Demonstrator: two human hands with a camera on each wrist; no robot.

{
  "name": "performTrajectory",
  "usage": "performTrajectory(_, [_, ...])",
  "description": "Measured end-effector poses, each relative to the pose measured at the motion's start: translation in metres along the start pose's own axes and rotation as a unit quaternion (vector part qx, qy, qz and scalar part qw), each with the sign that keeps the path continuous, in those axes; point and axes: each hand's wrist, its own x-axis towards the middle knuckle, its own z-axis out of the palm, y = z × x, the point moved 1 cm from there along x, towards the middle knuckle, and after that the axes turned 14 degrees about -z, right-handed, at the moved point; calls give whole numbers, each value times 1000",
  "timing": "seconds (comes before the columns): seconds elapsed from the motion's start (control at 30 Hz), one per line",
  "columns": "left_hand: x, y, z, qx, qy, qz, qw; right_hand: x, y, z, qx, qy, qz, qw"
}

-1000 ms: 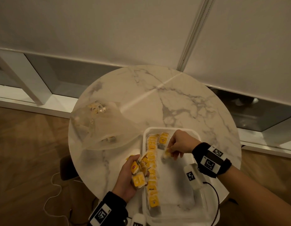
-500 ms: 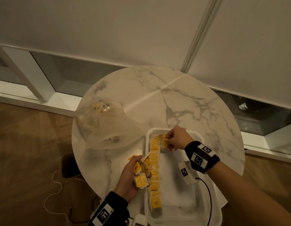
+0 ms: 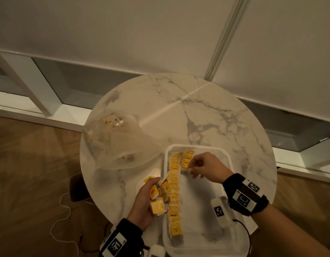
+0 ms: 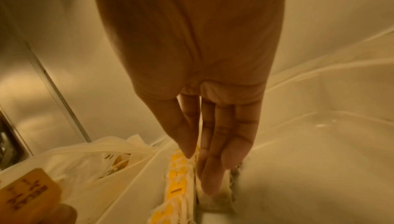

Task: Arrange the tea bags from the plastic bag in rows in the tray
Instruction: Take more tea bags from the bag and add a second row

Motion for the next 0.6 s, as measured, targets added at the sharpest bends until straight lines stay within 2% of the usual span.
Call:
performTrajectory(0.23, [-1,4,-1,-2,8,13,1000,20,8,8,-48,-26,-15,998])
performTrajectory(0.6, [-6,8,-1,3,15,34,999,7,0,7,-67,3,-45,997])
